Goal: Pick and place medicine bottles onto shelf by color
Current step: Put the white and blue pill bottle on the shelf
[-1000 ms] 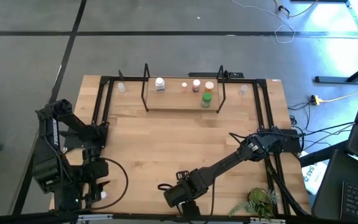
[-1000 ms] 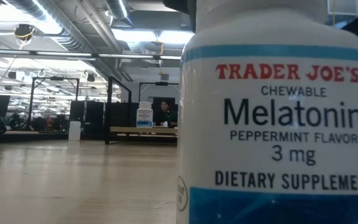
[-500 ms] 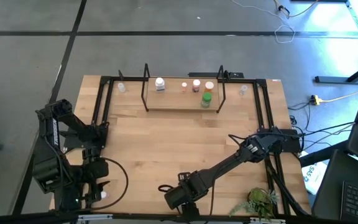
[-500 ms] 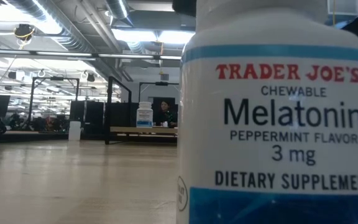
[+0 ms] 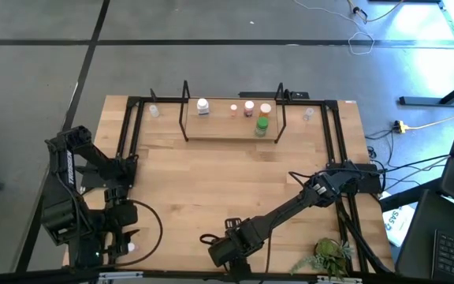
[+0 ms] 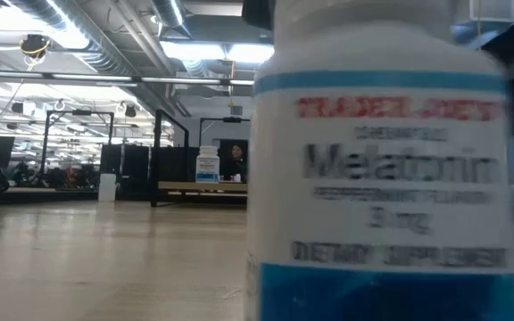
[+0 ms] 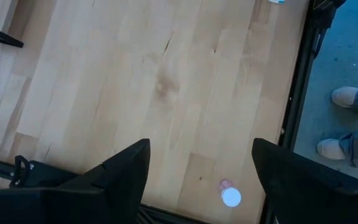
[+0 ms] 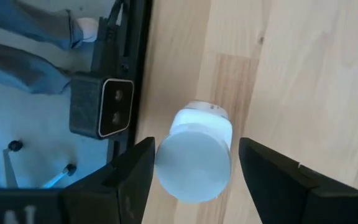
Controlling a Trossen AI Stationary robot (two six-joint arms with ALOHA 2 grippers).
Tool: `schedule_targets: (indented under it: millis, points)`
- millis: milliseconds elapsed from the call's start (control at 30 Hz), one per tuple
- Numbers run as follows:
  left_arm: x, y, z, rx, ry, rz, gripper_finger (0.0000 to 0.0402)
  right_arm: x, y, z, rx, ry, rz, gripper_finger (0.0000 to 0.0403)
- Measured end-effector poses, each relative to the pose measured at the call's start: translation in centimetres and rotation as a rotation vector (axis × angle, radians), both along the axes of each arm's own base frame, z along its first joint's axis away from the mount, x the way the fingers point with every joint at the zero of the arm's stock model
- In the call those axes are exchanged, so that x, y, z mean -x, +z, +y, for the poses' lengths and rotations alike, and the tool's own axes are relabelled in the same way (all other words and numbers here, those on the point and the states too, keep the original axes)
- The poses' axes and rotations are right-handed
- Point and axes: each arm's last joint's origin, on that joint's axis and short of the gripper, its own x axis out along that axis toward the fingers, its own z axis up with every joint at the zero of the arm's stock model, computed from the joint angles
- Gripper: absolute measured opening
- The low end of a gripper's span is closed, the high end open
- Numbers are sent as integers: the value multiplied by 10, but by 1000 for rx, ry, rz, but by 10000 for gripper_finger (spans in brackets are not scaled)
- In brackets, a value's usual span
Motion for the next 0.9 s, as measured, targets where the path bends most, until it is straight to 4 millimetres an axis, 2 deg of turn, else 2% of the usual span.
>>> schedule_targets:
  millis: [500, 767, 900]
  points:
    - [0, 0, 0, -2, 0, 0, 276, -1, -12, 0, 38, -17, 26, 232]
    - [0, 0, 0, -2, 0, 1, 276, -1, -13, 0, 44, -19, 25, 183]
    - [0, 0, 0, -2, -1, 1, 276, -2, -12, -2, 50, -43, 23, 183]
